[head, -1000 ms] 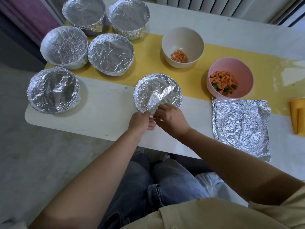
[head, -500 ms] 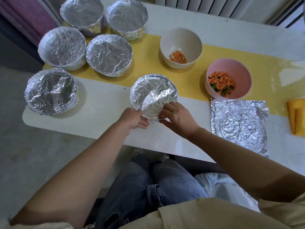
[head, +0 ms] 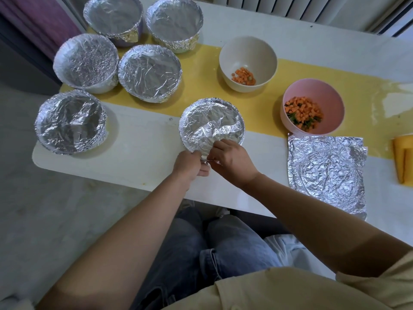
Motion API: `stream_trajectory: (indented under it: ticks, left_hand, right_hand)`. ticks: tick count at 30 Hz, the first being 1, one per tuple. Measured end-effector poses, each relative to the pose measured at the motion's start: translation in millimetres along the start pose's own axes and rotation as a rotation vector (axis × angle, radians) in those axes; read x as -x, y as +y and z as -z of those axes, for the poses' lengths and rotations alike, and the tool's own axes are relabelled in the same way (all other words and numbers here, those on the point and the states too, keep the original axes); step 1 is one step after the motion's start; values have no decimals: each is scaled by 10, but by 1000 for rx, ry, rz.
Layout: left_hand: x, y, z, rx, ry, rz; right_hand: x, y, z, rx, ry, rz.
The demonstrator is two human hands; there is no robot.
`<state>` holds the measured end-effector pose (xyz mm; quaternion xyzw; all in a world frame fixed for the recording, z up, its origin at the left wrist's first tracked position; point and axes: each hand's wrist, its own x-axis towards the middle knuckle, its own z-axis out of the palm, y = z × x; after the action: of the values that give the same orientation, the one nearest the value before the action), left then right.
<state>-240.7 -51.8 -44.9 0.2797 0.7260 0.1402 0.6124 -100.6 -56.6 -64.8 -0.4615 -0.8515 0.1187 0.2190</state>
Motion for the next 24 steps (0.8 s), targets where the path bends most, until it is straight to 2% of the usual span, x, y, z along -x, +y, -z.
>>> stream_trajectory:
  ticks: [3,9,15,19,24]
  left_hand:
    - [68,20,-9,-76,-57,56]
    - [43,-12,-23,-54,-47,-15]
    - [103,80,52,-44,-107,-33]
    - [88,116,169,-93,-131,-59]
    - [18,51,158,-65,-78,-69]
  right_hand:
    - [-9,-10,-9,-3,-3,-3]
    - [-28,-21,-62,-21,-36,-35]
    - [25,85,76,-88,-128,53]
    - [100,205,124,-14,-117,69]
    - [29,143,54,32,-57,60]
